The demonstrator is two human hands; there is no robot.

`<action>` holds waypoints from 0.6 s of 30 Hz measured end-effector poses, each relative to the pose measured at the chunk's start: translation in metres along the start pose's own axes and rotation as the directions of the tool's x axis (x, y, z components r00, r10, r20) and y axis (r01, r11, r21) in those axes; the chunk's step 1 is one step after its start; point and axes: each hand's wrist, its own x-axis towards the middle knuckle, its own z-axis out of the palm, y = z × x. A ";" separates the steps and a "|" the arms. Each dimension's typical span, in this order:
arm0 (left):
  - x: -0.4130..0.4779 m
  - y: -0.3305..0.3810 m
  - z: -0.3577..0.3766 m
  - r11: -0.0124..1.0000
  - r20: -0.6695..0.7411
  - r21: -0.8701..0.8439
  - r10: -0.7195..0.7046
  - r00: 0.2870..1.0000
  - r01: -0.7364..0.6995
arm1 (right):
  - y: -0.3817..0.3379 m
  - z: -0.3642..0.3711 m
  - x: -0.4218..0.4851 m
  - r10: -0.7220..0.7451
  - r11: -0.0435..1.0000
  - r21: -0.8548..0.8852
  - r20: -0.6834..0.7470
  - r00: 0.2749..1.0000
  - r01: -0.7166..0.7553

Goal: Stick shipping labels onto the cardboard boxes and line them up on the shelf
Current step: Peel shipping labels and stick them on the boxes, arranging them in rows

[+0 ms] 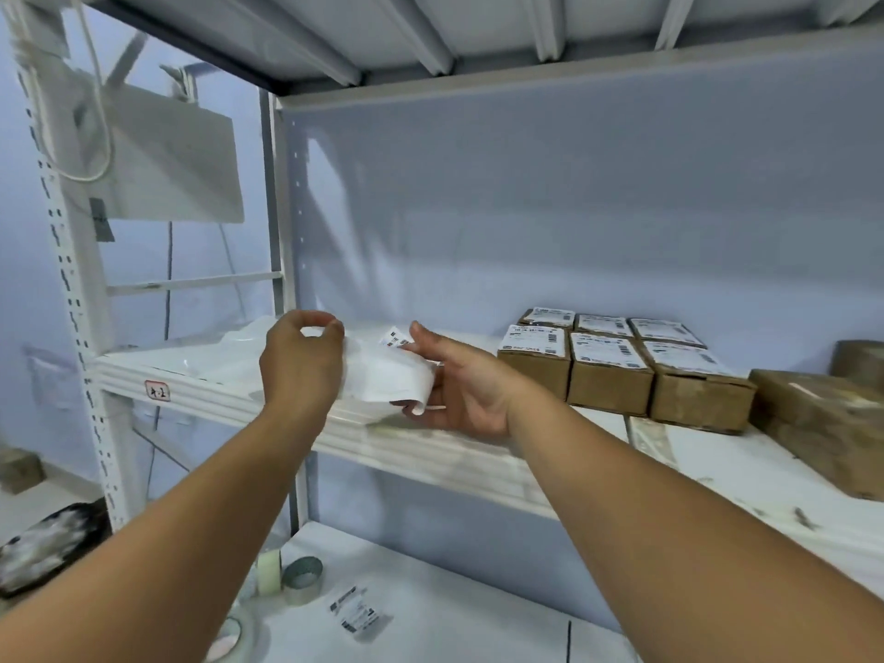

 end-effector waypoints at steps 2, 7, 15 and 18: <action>-0.009 0.010 0.004 0.999 0.027 -0.043 0.007 1.000 -0.006 | -0.003 -0.009 -0.022 -0.040 0.999 0.036 -0.022 0.999 0.041; -0.049 0.037 0.022 0.997 0.145 -0.078 0.039 0.989 -0.028 | -0.012 -0.039 -0.079 -0.109 0.989 -0.114 -0.119 0.987 0.095; -0.119 0.080 0.057 0.827 0.471 -0.262 -0.341 0.814 0.497 | -0.035 -0.078 -0.162 -0.176 0.953 -0.286 -0.248 0.953 0.101; -0.134 0.081 0.064 0.736 0.686 -0.183 -0.379 0.621 0.652 | -0.043 -0.092 -0.187 -0.221 0.936 -0.339 -0.346 0.912 0.098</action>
